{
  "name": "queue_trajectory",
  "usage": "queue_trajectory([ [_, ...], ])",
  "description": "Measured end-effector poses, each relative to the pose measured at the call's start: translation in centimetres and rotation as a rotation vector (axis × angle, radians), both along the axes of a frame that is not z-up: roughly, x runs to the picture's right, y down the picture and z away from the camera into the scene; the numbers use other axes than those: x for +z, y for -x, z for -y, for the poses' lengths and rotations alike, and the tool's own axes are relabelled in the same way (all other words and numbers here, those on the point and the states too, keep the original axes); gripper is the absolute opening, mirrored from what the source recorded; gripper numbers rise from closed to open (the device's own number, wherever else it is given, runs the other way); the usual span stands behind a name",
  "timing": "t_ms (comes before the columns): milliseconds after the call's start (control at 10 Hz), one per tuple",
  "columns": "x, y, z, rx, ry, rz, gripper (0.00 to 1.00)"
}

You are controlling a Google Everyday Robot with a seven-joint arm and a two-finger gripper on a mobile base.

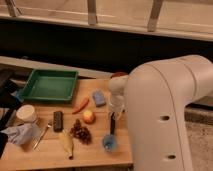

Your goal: Wipe table surface with brush

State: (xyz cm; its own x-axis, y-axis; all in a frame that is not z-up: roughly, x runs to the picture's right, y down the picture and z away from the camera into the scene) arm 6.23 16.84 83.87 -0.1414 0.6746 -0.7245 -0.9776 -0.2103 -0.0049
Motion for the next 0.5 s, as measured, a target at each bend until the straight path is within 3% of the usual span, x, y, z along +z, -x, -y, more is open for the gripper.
queue_trajectory([
  [300,-1.7,-3.6,-0.5,0.078,-0.021,-0.018,0.00],
  [500,-2.8,-6.3,1.2,0.151,-0.065,-0.022,0.00],
])
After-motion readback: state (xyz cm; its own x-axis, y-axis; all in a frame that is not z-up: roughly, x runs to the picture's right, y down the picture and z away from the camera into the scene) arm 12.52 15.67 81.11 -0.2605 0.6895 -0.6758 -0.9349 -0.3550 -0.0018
